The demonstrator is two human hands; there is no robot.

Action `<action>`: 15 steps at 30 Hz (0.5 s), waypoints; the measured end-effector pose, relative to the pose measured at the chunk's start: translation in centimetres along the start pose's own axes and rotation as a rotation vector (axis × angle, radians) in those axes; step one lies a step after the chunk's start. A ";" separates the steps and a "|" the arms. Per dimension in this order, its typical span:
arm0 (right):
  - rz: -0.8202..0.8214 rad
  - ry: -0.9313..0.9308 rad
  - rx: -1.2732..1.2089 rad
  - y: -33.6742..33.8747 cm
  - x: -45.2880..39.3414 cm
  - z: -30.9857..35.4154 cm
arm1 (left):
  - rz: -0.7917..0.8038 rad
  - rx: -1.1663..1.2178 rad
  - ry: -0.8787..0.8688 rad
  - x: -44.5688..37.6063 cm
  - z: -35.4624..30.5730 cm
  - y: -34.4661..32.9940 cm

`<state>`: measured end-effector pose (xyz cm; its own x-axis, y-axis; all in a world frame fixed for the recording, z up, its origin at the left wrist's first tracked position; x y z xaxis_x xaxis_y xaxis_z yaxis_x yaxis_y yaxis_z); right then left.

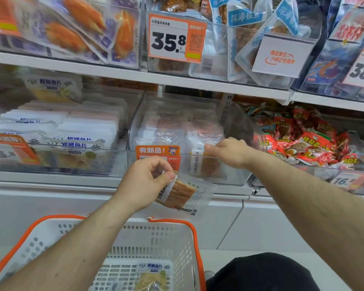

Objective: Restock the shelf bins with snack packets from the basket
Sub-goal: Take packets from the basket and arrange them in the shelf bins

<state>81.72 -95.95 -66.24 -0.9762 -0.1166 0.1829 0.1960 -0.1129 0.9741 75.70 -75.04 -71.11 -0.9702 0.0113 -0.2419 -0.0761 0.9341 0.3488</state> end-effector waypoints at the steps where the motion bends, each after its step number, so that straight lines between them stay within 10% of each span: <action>1: 0.015 -0.004 0.011 -0.1 0.2 0.0 | -0.001 0.001 0.003 0.0 0.0 0.0; 9: -0.405 0.130 -0.159 4.1 3.3 1.3 | -0.004 0.028 -0.020 0.0 -1.9 0.1; 15: -0.144 0.338 -0.227 1.3 7.6 5.9 | -0.015 0.069 -0.094 0.1 -4.3 -0.4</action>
<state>74.06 -91.20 -62.80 -0.9171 -0.3962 -0.0439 0.1120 -0.3619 0.9255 74.63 -76.91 -67.35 -0.9432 0.0275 -0.3312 -0.0713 0.9566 0.2826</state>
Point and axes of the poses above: each hand's wrist, its own x-axis away from the middle knuckle, its own y-axis out of the back of the hand, z = x × y, the point moved 7 cm from there along -x, towards the middle knuckle
